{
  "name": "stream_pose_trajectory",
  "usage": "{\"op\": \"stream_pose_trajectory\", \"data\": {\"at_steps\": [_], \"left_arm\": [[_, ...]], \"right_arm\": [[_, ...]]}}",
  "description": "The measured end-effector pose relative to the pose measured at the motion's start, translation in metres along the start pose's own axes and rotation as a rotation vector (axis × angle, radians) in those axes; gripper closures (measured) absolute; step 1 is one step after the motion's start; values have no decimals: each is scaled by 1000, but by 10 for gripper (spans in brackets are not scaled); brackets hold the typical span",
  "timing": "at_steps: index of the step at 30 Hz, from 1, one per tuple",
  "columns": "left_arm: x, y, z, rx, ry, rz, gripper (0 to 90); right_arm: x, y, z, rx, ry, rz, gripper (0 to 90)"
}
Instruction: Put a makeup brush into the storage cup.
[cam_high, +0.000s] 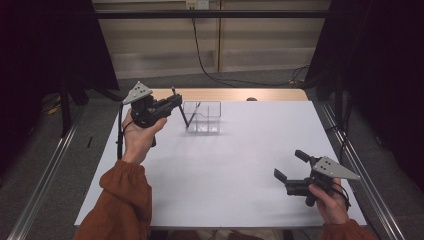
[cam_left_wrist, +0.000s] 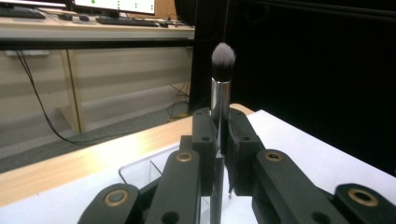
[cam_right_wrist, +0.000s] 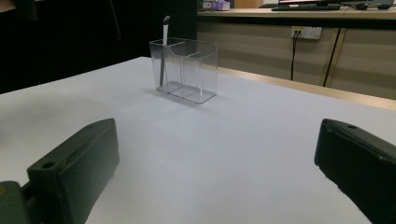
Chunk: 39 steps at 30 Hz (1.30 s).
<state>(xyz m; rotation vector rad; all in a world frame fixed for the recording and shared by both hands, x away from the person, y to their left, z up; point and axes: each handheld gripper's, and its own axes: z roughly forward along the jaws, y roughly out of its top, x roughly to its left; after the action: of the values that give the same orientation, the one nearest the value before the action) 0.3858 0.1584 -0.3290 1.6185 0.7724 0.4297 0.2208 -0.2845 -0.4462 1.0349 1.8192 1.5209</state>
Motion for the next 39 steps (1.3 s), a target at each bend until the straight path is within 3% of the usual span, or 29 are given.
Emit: {"op": "stream_pose_trajectory", "data": {"at_steps": [24, 39], "left_arm": [[18, 24, 26, -18, 60, 56, 837], [24, 11, 48, 10, 81, 83, 837]], "right_arm": [[1, 0, 0, -5, 0, -2, 0], [1, -1, 0, -5, 5, -4, 0]]}}
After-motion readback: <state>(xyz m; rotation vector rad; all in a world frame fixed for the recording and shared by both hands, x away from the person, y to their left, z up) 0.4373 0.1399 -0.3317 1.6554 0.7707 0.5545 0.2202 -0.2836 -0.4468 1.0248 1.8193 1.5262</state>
